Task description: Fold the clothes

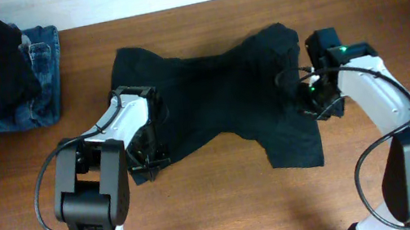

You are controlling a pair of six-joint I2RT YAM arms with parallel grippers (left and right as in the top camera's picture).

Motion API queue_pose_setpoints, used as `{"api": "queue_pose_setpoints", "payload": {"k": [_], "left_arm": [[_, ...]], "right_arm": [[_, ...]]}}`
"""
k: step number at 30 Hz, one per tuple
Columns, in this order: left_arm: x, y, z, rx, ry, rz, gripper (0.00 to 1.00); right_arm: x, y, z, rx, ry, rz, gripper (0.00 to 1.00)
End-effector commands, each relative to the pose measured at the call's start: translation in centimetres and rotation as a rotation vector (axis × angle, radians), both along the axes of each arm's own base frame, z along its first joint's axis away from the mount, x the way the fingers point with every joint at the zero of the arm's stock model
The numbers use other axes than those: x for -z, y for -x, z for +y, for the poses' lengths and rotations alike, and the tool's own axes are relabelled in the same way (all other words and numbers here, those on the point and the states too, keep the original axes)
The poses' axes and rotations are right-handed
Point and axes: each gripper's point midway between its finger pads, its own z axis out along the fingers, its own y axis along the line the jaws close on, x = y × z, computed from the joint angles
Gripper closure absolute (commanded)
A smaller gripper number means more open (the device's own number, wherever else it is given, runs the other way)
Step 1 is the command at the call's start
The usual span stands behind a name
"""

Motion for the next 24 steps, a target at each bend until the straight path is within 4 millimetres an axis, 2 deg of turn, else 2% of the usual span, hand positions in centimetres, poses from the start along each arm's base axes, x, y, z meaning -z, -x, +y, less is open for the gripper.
{"api": "queue_pose_setpoints", "payload": {"k": [1, 6, 9, 19, 24], "left_arm": [[0.3, 0.2, 0.0, 0.004, 0.012, 0.01, 0.99], [0.3, 0.2, 0.0, 0.004, 0.012, 0.011, 0.99], [0.3, 0.2, 0.0, 0.006, 0.009, 0.01, 0.99], [0.3, 0.1, 0.2, 0.009, 0.002, 0.006, 0.99], [0.4, 0.0, 0.1, 0.008, 0.004, 0.002, 0.99]], "right_arm": [[1.1, 0.2, 0.7, -0.046, 0.015, 0.016, 0.81], [2.8, 0.1, 0.7, -0.047, 0.015, 0.02, 0.8], [4.1, 0.8, 0.7, -0.046, 0.011, 0.05, 0.96], [6.7, 1.9, 0.7, -0.044, 0.008, 0.068, 0.96], [7.4, 2.7, 0.7, -0.028, 0.01, 0.085, 0.96]]}}
